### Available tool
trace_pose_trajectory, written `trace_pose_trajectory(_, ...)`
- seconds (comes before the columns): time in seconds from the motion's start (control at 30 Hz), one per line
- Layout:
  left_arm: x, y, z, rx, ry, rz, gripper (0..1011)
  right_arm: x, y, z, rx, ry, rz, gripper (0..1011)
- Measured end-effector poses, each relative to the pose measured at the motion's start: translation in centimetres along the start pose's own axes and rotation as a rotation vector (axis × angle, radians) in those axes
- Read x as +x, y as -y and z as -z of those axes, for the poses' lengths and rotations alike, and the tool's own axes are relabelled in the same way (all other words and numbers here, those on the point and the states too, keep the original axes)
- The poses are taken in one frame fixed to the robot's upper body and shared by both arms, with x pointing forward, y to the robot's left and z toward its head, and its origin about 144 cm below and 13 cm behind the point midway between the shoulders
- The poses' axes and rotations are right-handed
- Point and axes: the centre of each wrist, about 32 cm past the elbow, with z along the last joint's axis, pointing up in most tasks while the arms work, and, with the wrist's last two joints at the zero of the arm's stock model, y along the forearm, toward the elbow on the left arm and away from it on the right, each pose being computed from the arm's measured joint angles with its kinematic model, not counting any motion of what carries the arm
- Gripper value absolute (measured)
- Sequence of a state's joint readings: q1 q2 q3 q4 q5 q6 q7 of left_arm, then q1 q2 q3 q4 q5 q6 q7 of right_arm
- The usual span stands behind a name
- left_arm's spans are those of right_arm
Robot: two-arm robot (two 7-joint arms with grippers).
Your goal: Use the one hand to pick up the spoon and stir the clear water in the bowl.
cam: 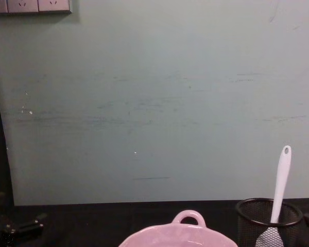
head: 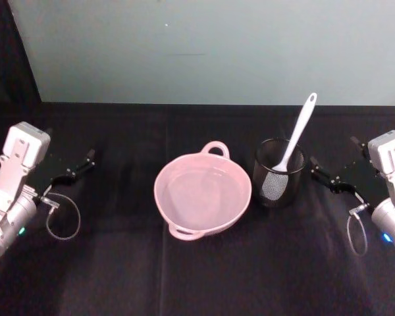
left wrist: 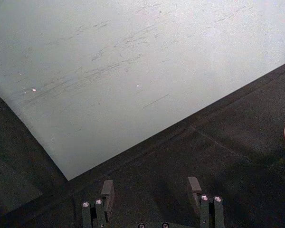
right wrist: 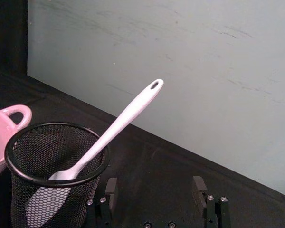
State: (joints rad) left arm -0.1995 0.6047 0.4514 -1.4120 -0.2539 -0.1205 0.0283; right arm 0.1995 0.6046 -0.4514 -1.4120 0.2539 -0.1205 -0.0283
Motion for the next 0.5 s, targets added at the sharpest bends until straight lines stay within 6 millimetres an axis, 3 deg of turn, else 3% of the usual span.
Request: trace_pose_trajectory(0.5,0.00,0.00,0.00,0.000,0.000,0.000,1011,0.59,0.97,-0.82,-0.006,0.009,0.011,1002)
